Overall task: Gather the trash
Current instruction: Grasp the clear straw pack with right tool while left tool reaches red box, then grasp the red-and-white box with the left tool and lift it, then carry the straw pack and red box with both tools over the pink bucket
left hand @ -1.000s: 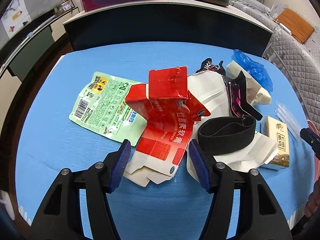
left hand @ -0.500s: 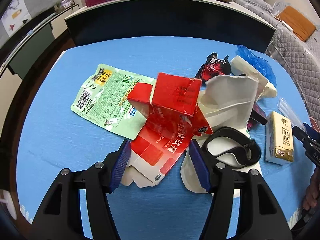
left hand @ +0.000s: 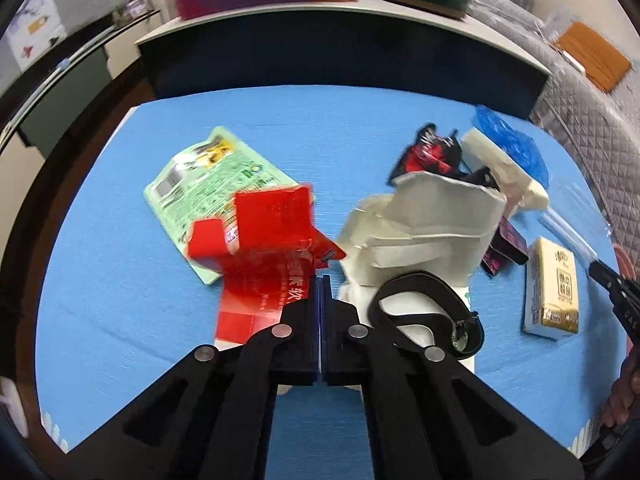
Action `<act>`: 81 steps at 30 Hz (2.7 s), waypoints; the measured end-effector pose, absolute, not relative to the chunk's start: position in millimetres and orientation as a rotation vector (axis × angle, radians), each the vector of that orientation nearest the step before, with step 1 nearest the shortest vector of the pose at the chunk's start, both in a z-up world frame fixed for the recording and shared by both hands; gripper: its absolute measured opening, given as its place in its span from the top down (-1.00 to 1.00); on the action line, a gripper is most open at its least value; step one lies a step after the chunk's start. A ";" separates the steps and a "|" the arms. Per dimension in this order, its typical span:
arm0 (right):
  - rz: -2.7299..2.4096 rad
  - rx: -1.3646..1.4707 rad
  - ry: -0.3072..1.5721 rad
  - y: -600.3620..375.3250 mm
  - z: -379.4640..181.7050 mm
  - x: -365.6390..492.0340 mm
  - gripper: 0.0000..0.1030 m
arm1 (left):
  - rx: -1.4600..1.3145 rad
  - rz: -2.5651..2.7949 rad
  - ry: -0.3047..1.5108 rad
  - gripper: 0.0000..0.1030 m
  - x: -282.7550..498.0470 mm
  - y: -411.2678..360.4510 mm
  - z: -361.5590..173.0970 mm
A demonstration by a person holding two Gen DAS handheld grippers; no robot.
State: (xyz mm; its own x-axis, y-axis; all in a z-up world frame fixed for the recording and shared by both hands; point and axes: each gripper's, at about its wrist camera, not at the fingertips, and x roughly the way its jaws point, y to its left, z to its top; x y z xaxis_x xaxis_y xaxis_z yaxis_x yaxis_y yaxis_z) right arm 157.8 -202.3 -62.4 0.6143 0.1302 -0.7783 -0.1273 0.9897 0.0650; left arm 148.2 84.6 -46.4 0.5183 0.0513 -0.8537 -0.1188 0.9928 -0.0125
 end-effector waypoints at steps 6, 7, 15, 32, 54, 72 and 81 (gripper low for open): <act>0.157 0.060 0.872 -211.3 -49.9 148.8 1.00 | -0.140 0.114 0.953 1.00 138.5 97.3 -30.6; 0.161 0.071 0.871 -212.5 -48.4 147.1 1.00 | -0.155 0.114 0.943 1.00 137.8 99.2 -28.3; 0.227 0.147 0.931 -214.6 -49.9 140.6 0.90 | -0.201 0.143 0.887 0.05 140.2 99.9 -22.3; 0.186 0.088 0.885 -212.9 -54.3 159.7 -0.35 | -0.180 0.319 0.918 -0.21 168.0 104.2 -39.3; 0.169 0.163 0.862 -223.3 -45.4 166.3 0.95 | -0.162 0.339 0.809 0.90 142.5 121.0 -2.3; 0.149 0.206 0.680 -249.4 15.4 106.2 0.95 | -0.148 0.218 0.660 0.90 94.3 87.9 59.8; 0.104 0.187 0.629 -267.0 31.1 84.8 0.95 | -0.120 0.111 0.630 0.90 84.7 50.6 67.8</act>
State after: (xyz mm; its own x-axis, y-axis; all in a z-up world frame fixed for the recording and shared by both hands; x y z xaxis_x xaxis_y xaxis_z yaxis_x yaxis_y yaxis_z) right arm 84.8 -267.0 31.1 0.8041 0.1533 -0.5743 -0.0398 0.9779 0.2054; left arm 84.7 50.6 67.8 0.8028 0.0666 -0.5926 -0.1394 0.9872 -0.0779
